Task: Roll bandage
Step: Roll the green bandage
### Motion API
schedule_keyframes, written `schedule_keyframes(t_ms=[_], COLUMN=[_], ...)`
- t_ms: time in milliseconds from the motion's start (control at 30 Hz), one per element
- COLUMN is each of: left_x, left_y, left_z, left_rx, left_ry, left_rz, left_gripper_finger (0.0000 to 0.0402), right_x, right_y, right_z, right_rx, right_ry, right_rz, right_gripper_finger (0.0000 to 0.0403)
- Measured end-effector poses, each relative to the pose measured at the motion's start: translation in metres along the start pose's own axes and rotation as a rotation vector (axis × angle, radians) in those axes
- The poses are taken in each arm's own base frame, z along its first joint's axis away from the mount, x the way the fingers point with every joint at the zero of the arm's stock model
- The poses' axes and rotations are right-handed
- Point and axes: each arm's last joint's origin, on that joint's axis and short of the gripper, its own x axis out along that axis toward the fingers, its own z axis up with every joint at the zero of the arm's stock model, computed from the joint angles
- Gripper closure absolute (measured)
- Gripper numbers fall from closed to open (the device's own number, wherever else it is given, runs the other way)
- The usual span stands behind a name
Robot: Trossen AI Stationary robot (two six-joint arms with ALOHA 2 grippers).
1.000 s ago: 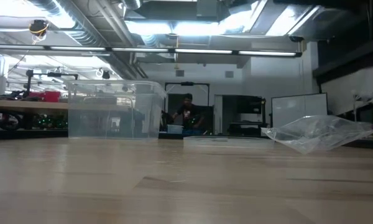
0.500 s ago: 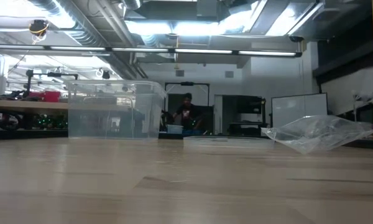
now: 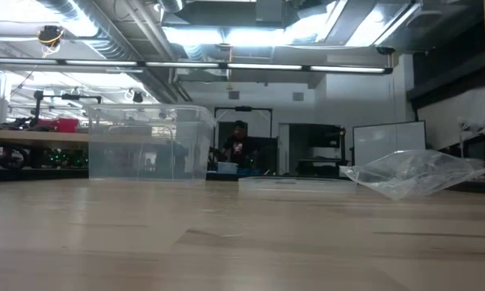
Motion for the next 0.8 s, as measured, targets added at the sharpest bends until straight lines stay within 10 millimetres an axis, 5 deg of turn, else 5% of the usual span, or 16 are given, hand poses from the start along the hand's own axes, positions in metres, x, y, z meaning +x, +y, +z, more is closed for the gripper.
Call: schedule_keyframes(t_ms=[167,300,500,800], left_x=[0.005,0.006,0.009,0.02], left_y=[0.005,0.021,0.063,0.129], left_z=[0.001,0.005,0.003,-0.009], left_rx=[0.054,0.073,0.054,-0.111], left_ry=[-0.001,-0.007,0.015,-0.106], left_rz=[0.019,0.057,0.04,-0.161], left_gripper_finger=[0.0401,0.0401,0.0401,0.0401], right_x=[-0.045,-0.061,-0.037,-0.005], right_y=[-0.027,-0.048,-0.068,-0.086], right_z=[-0.022,-0.044,-0.068,-0.079], right_rx=[0.095,0.186,0.233,0.207], right_ry=[-0.165,-0.21,-0.234,-0.237], right_rz=[0.019,0.087,0.046,-0.056], right_gripper_finger=[0.0313,0.0342,0.0367,0.0398])
